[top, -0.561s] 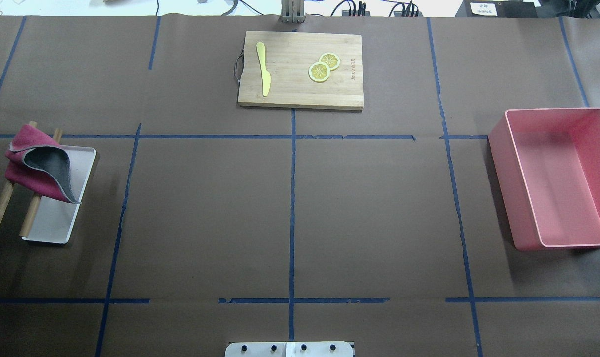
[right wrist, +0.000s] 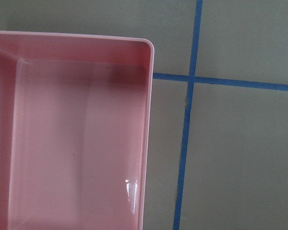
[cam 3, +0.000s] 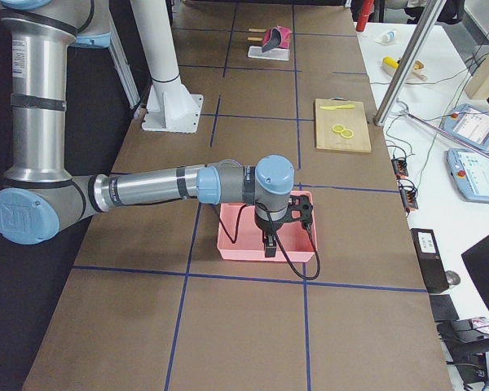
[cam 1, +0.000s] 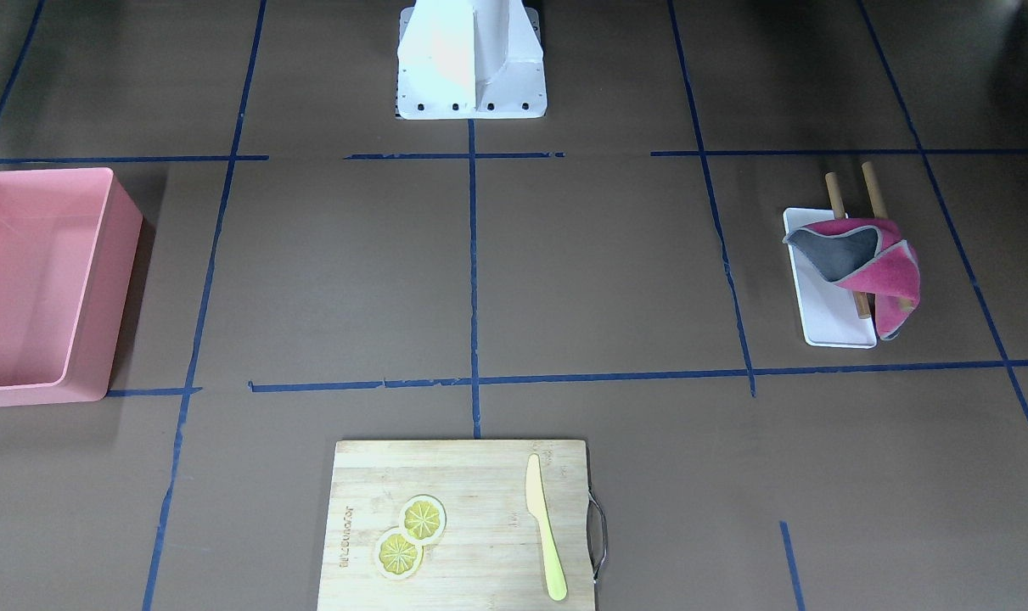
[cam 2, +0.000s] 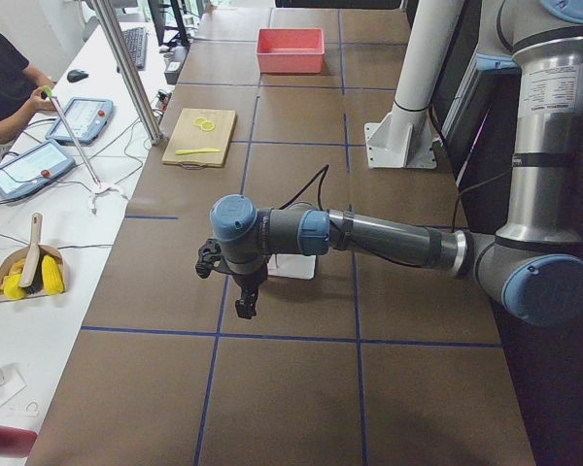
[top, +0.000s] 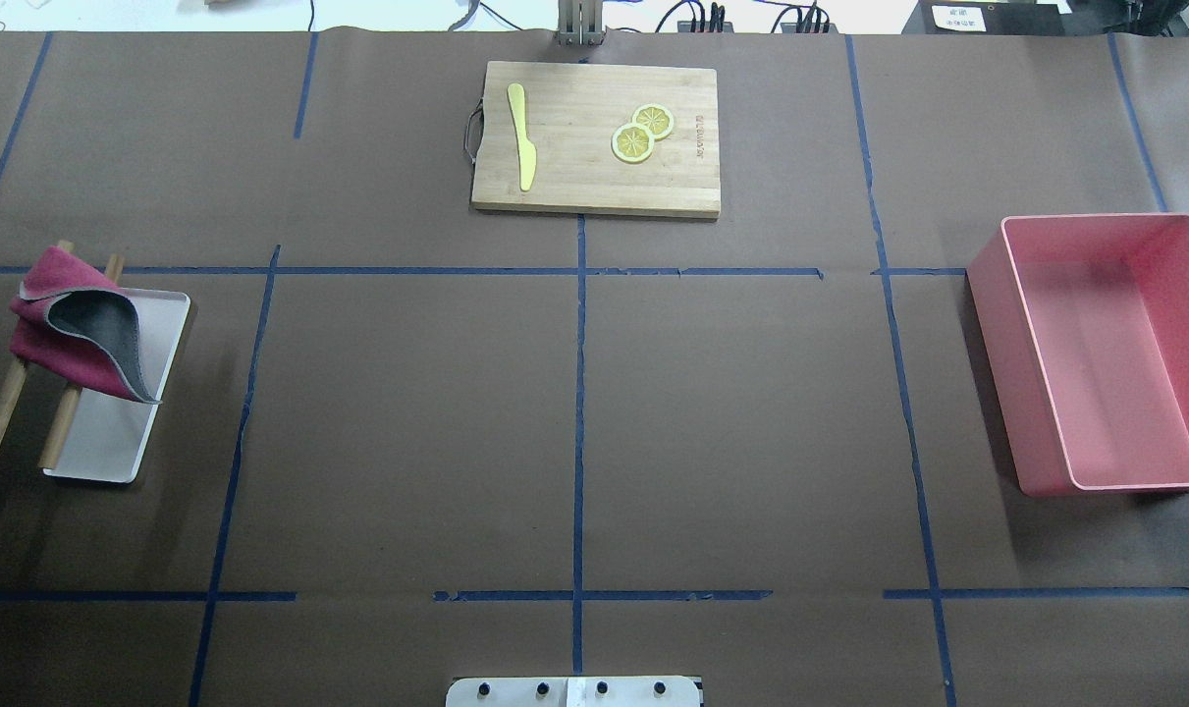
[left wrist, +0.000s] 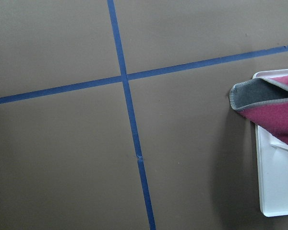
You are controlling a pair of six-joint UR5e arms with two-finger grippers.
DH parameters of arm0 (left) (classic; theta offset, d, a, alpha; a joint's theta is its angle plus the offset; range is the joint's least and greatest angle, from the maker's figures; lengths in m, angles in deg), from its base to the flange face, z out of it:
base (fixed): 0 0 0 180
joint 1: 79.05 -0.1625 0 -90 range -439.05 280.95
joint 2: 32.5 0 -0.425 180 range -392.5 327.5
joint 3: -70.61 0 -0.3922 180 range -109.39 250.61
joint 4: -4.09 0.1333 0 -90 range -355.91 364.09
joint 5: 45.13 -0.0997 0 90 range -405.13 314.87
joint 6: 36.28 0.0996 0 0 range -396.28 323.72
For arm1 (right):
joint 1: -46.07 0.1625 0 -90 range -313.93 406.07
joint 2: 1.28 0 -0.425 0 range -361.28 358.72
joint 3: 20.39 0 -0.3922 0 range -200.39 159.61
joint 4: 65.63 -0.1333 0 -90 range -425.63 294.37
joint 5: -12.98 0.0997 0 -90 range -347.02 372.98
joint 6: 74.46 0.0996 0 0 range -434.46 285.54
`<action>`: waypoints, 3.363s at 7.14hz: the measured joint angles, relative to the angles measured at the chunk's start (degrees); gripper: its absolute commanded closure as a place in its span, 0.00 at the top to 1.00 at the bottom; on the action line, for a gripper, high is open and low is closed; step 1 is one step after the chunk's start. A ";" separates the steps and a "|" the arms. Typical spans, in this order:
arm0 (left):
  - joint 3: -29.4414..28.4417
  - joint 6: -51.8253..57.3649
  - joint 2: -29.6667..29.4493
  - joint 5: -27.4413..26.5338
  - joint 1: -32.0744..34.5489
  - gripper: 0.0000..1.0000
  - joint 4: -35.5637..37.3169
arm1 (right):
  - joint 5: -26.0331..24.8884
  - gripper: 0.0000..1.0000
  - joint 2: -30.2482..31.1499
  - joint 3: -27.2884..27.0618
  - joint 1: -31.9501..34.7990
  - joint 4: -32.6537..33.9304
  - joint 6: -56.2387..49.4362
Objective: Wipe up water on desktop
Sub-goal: 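Move the left gripper down to the pink cloth on the white tray, then grasp the pink cloth with the left gripper and lift it off the tray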
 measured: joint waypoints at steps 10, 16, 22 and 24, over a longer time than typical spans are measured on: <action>5.71 -6.87 2.84 4.87 -4.00 1.00 -8.31 | 2.99 1.00 2.18 -1.29 0.00 -0.39 0.14; 8.29 -34.94 -3.32 -6.75 -23.59 1.00 -12.04 | 8.42 1.00 2.35 -1.70 -0.02 -0.46 0.02; 6.49 -35.65 -5.61 -13.58 -27.86 0.27 -12.16 | 8.63 1.00 2.38 -1.61 -0.09 -0.42 -0.01; 6.12 -35.83 -6.14 -13.74 -27.89 0.00 -12.07 | 8.63 1.00 2.38 -1.61 -0.09 -0.47 -0.01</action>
